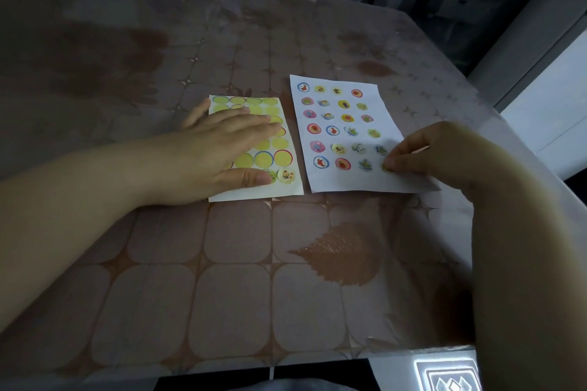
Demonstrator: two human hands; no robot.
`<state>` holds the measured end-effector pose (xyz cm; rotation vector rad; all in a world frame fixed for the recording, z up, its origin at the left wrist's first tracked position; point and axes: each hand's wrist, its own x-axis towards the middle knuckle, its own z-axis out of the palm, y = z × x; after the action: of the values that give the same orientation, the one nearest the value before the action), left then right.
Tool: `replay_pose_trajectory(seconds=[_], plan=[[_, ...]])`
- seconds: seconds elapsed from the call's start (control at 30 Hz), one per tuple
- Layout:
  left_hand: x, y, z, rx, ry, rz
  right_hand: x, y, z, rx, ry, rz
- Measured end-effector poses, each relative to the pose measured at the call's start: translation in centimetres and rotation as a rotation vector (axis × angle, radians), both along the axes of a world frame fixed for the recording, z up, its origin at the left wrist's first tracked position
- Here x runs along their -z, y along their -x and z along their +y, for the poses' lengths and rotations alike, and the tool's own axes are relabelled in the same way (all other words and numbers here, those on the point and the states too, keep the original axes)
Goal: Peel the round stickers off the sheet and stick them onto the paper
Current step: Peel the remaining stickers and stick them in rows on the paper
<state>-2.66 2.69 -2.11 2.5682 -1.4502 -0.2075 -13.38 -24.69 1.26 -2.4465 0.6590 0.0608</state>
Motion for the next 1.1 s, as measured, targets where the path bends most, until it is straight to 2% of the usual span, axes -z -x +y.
replay_pose_trajectory(seconds=[0.37,0.57,0.63,0.73,0.83,0.9,1.03,1.1], plan=[[-1.7,-1.3,1.8,-0.059,0.124,-0.019,0.2,0.2,0.1,-0.014,-0.097,-0.049],[-2.9,-2.0,2.6,-0.058,0.167,-0.026,-0.1,0.1,0.3,-0.026,-0.058,-0.016],[-3.2,-2.1,2.8,-0.012,0.176,-0.014,-0.7,0.2,1.1,-0.041,0.022,-0.054],[-3.6,-2.3,3.0,0.000,0.188,0.030,-2.9,0.0,4.7,-0.228,0.146,-0.231],[-3.9,-2.1,3.2,0.001,0.171,0.097,-4.0,-1.0,10.0,-0.519,0.135,-0.203],[-4.1,-1.5,3.4,-0.010,0.118,0.145,-2.9,-1.9,12.6,-0.640,0.160,-0.179],[-4.0,-0.5,3.5,-0.088,0.058,0.186,-0.1,-3.0,15.0,-0.655,0.129,-0.186],[-3.8,-0.5,3.4,-0.108,0.006,0.194,0.5,-3.3,14.9,-0.624,-0.002,-0.204]])
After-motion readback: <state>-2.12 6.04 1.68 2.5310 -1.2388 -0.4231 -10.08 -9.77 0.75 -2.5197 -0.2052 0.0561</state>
